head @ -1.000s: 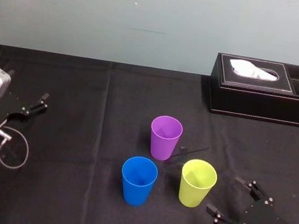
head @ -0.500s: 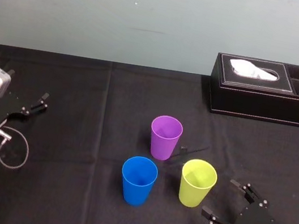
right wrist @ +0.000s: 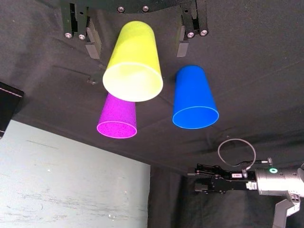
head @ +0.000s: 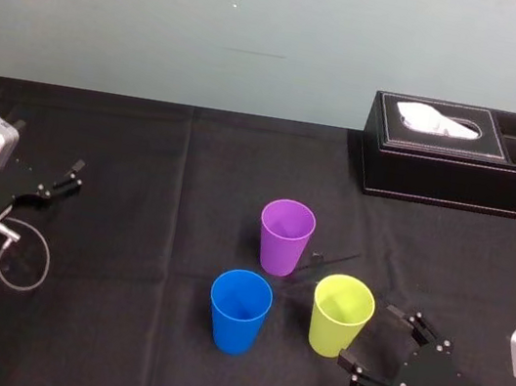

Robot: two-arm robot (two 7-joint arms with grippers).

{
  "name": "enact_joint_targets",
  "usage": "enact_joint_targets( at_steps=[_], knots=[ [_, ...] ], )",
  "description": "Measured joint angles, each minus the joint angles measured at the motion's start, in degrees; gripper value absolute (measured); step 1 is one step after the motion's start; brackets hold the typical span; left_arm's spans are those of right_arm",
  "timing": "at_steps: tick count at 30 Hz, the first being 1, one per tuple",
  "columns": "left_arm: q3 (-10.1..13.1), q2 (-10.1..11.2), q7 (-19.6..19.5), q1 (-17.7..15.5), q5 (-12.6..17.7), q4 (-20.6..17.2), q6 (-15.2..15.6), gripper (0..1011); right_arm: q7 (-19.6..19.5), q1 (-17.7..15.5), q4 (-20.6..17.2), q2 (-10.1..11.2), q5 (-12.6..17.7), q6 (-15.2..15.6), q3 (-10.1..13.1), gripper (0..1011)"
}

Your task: Stack the three plastic cups sequentially using one hand.

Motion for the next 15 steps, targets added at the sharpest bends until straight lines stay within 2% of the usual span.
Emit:
enact_joint_targets(
  at_steps=[15],
  knots=[
    [0.0, 0.0, 0.0, 0.0, 0.0, 0.0, 0.0, 1010, -0.75, 2.57, 1.27, -1.67, -1.3, 0.95, -1.69, 1003]
  ],
)
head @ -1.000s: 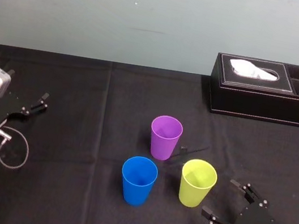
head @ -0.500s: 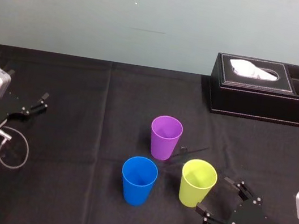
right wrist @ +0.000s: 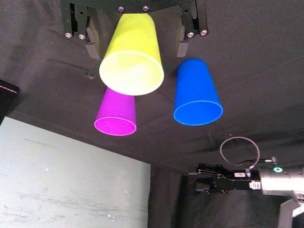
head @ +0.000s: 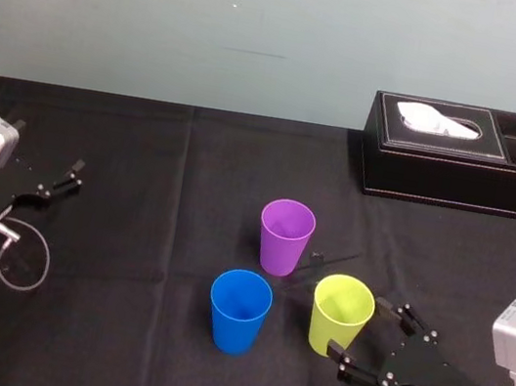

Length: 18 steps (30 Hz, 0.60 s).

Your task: Stack the three plastic cups sequentially using one hand.

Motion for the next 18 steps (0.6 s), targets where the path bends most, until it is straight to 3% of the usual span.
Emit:
enact_joint_targets(
  at_steps=[18],
  knots=[
    [0.0, 0.0, 0.0, 0.0, 0.0, 0.0, 0.0, 1010, -1.17, 2.67, 1.59, -1.85, -1.51, 1.39, -1.53, 1003]
  ],
)
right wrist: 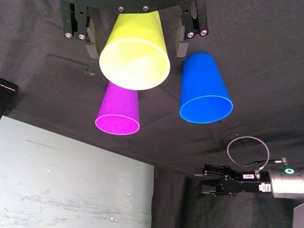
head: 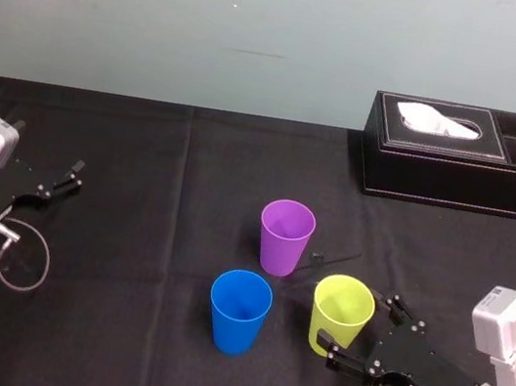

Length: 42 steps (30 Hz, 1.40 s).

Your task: Stack the three plastic cups sequentially using one hand.

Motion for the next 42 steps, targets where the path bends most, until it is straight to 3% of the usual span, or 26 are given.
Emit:
enact_joint_targets(
  at_steps=[9, 18, 21, 28, 42],
  knots=[
    [0.0, 0.0, 0.0, 0.0, 0.0, 0.0, 0.0, 1010, -0.47, 2.34, 1.55, -1.22, -0.89, 1.68, -1.31, 1003],
    [0.0, 0.0, 0.0, 0.0, 0.0, 0.0, 0.0, 1010, -0.47, 2.12, 1.47, -1.13, -0.9, 1.42, -1.2, 1002],
    [0.0, 0.0, 0.0, 0.0, 0.0, 0.0, 0.0, 1010, -0.47, 2.07, 1.43, -1.11, -0.9, 1.33, -1.17, 970],
    [0.0, 0.0, 0.0, 0.0, 0.0, 0.0, 0.0, 1010, -0.44, 1.96, 1.32, -1.07, -0.9, 1.16, -1.12, 792],
    [0.0, 0.0, 0.0, 0.0, 0.0, 0.0, 0.0, 1010, -0.42, 1.89, 1.25, -1.0, -0.86, 1.0, -1.04, 736]
  ],
)
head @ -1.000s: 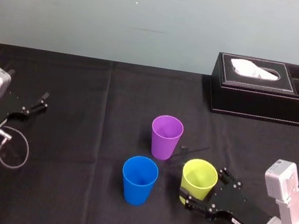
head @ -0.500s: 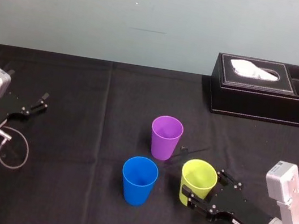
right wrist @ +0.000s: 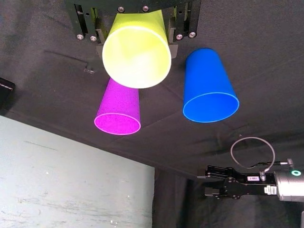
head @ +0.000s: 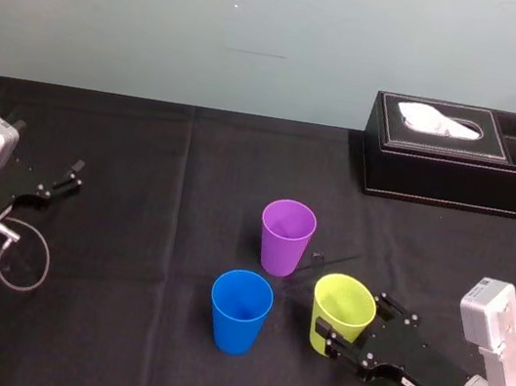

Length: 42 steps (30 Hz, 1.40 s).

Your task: Stack the three plastic cups sequentially using one hand.

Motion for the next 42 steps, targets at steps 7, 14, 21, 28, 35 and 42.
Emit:
enact_joint_targets(
  at_steps=[7, 14, 21, 28, 35, 42],
  knots=[
    [0.0, 0.0, 0.0, 0.0, 0.0, 0.0, 0.0, 1010, -0.01, -0.11, -0.16, 0.03, 0.02, -0.05, 0.05, 736],
    [0.0, 0.0, 0.0, 0.0, 0.0, 0.0, 0.0, 1010, -0.87, -1.62, -2.91, 0.6, 1.03, 0.39, 1.54, 737],
    [0.0, 0.0, 0.0, 0.0, 0.0, 0.0, 0.0, 1010, -2.47, -2.9, -7.87, 1.84, 2.06, 3.59, 3.52, 736],
    [0.0, 0.0, 0.0, 0.0, 0.0, 0.0, 0.0, 1010, -4.21, -2.43, -12.41, 2.82, 3.23, 8.82, 4.99, 737],
    [0.0, 0.0, 0.0, 0.0, 0.0, 0.0, 0.0, 1010, -6.08, 0.15, -14.39, 2.18, 3.02, 11.05, 4.97, 736],
    [0.0, 0.0, 0.0, 0.0, 0.0, 0.0, 0.0, 1010, -7.48, 3.75, -13.85, 0.4, 0.81, 12.39, 2.96, 736]
  ],
)
